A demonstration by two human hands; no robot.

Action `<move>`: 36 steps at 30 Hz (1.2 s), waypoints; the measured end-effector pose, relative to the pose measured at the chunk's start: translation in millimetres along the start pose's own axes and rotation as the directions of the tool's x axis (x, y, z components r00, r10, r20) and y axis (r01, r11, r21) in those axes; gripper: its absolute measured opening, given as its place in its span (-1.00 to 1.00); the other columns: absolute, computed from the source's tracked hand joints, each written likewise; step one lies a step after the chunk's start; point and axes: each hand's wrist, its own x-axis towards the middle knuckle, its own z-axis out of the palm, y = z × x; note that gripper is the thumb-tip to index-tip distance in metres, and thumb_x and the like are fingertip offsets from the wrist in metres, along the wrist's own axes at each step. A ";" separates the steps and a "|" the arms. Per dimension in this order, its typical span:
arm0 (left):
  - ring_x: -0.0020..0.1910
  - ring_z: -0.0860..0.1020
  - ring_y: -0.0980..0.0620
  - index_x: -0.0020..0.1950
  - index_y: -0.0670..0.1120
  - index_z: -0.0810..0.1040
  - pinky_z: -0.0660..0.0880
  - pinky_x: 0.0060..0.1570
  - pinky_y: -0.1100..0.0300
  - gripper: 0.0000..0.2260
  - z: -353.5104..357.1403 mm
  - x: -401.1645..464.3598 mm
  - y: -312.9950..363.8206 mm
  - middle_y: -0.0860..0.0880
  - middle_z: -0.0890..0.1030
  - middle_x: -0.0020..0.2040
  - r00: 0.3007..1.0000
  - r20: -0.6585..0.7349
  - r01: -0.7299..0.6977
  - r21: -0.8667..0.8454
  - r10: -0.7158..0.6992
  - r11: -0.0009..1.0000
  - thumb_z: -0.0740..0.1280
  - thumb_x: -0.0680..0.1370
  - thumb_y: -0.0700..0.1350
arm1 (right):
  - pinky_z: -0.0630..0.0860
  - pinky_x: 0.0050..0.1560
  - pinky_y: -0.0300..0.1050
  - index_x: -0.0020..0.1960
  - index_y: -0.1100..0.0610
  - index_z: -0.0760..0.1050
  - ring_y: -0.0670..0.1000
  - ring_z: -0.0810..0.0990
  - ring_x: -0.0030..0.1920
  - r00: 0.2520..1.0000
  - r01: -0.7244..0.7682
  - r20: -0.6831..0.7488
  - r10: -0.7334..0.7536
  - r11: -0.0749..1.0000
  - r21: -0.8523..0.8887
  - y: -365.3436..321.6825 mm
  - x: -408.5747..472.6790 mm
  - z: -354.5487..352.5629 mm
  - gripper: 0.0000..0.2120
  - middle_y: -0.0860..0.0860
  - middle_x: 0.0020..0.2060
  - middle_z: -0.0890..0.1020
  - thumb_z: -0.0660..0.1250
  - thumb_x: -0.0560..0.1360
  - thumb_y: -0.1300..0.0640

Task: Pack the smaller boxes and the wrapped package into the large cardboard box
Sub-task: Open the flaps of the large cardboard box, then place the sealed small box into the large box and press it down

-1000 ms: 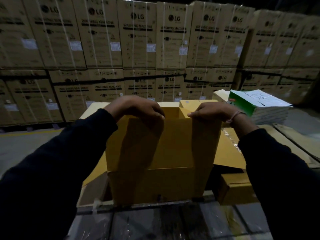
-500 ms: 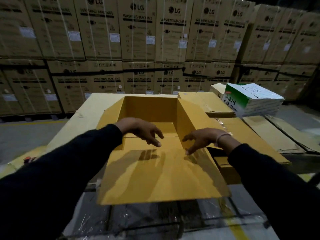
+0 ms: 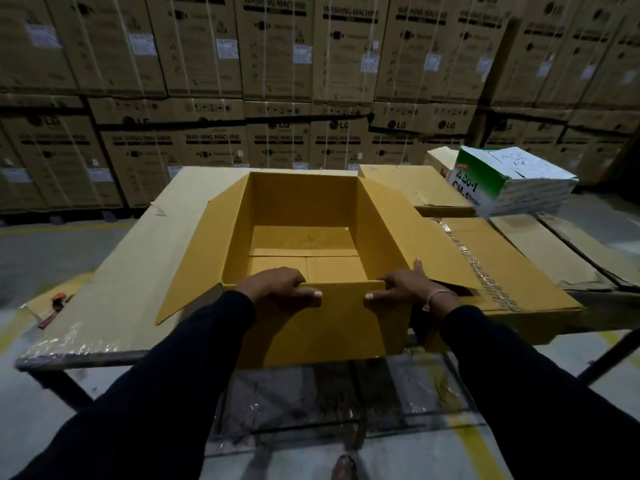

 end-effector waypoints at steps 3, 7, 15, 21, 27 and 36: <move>-0.31 0.48 0.09 -0.06 -0.07 0.56 0.36 -0.32 0.26 -0.53 5.7 -3.4 -6.5 0.04 0.55 -0.23 1.000 0.003 -0.008 -0.020 0.008 1.000 0.22 0.59 0.34 | -0.31 0.54 0.37 0.33 0.00 0.56 0.17 0.41 0.47 1.000 0.005 0.013 -0.005 1.000 0.007 -2.8 -1.0 6.7 -0.35 0.05 0.34 0.60 0.25 0.50 -0.47; -0.34 0.45 0.11 -0.12 -0.04 0.52 0.33 -0.35 0.29 -0.56 10.8 -12.7 -10.7 0.05 0.51 -0.27 1.000 -0.014 -0.016 -0.001 0.016 1.000 0.22 0.60 0.32 | -0.35 0.53 0.37 0.39 0.00 0.55 0.17 0.41 0.48 1.000 0.021 0.003 -0.021 1.000 -0.011 -9.4 -8.3 13.6 -0.29 0.06 0.34 0.60 0.23 0.49 -0.49; -0.34 0.52 0.06 -0.12 -0.04 0.58 0.45 -0.19 0.16 -0.37 -7.4 -12.0 5.2 0.04 0.60 -0.27 0.987 0.147 0.071 -0.019 -0.067 0.997 0.12 0.51 0.51 | -0.31 0.50 0.46 0.48 -0.11 0.48 0.13 0.35 0.51 0.995 0.099 -0.030 -0.100 0.995 -0.030 -4.1 -11.4 12.8 -0.20 0.01 0.43 0.51 0.17 0.44 -0.58; 0.03 0.63 0.09 0.30 -0.02 0.56 0.60 0.10 0.10 -0.36 -38.2 33.5 37.7 0.05 0.64 0.12 0.984 0.174 -0.018 -0.170 0.048 0.985 0.11 0.55 0.45 | 0.21 0.55 0.24 0.51 -0.10 0.46 0.06 0.31 0.52 0.980 0.189 -0.111 -0.163 0.940 0.284 24.3 1.0 -19.9 -0.33 -0.04 0.50 0.35 0.28 0.52 -0.44; 0.18 0.56 0.09 0.41 0.02 0.49 0.54 0.21 0.05 -0.46 -81.4 135.0 97.7 0.06 0.57 0.29 0.951 -0.132 -0.295 -0.104 0.281 0.950 0.13 0.62 0.34 | 0.33 0.50 0.08 0.56 -0.07 0.39 0.07 0.33 0.52 0.964 0.141 -0.265 -0.021 0.886 0.443 111.7 56.2 -67.8 -0.30 -0.01 0.53 0.31 0.36 0.52 -0.37; 0.44 0.41 -0.04 0.54 -0.07 0.37 0.37 0.36 0.11 -0.49 -118.7 358.0 173.1 -0.08 0.42 0.50 0.899 -0.353 -0.286 -0.027 0.259 0.958 0.22 0.68 0.18 | 0.32 0.53 0.25 0.62 -0.09 0.26 0.23 0.26 0.56 0.930 -0.059 -0.319 0.185 0.928 0.368 289.1 212.8 -130.5 -0.15 0.12 0.57 0.22 0.47 0.46 -0.34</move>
